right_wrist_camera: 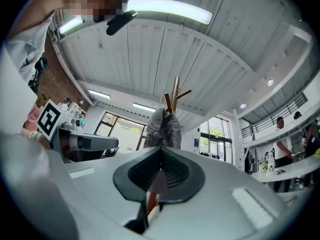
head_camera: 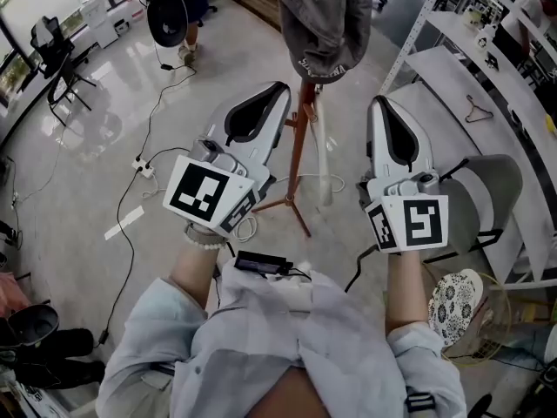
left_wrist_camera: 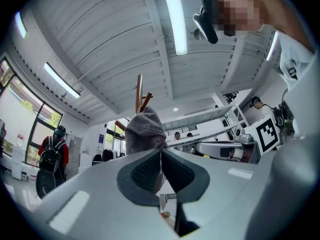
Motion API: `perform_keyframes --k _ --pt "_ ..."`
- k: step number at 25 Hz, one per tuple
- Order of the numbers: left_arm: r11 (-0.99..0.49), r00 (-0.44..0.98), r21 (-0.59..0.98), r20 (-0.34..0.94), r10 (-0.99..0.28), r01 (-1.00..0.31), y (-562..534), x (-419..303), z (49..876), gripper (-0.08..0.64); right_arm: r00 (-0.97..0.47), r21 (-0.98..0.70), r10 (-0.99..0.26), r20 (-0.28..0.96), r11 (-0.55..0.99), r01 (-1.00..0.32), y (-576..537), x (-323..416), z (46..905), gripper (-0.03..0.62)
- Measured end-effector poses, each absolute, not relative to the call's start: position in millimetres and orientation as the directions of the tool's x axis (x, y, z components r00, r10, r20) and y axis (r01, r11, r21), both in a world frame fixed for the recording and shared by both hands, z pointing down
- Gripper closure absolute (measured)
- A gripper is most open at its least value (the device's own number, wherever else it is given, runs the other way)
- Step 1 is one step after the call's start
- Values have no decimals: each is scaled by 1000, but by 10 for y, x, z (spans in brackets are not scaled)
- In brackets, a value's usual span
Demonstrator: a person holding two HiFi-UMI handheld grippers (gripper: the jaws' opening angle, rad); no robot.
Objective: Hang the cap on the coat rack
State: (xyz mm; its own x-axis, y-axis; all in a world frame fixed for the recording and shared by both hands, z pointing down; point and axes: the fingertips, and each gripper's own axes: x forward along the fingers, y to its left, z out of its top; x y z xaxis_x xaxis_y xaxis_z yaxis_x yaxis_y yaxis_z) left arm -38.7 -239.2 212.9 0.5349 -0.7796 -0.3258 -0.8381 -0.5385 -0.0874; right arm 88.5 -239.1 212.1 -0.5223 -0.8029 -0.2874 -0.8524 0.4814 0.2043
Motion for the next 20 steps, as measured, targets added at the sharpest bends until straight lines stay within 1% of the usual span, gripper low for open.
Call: perform_keyframes --k 8,12,20 --pt "-534 534 -84 -290 -795 -841 -2168 -384 2311 557 -532 184 -806 -259 500 -846 -2153 883 2338 585" --pt "-542 549 -109 -273 -790 -833 -2065 -325 2386 557 -548 175 -802 -239 519 -837 -2045 838 2451 586" --pt "-572 582 -109 -192 -790 -813 -1932 -190 2590 557 -528 152 -817 -233 505 -849 -1944 870 2534 586"
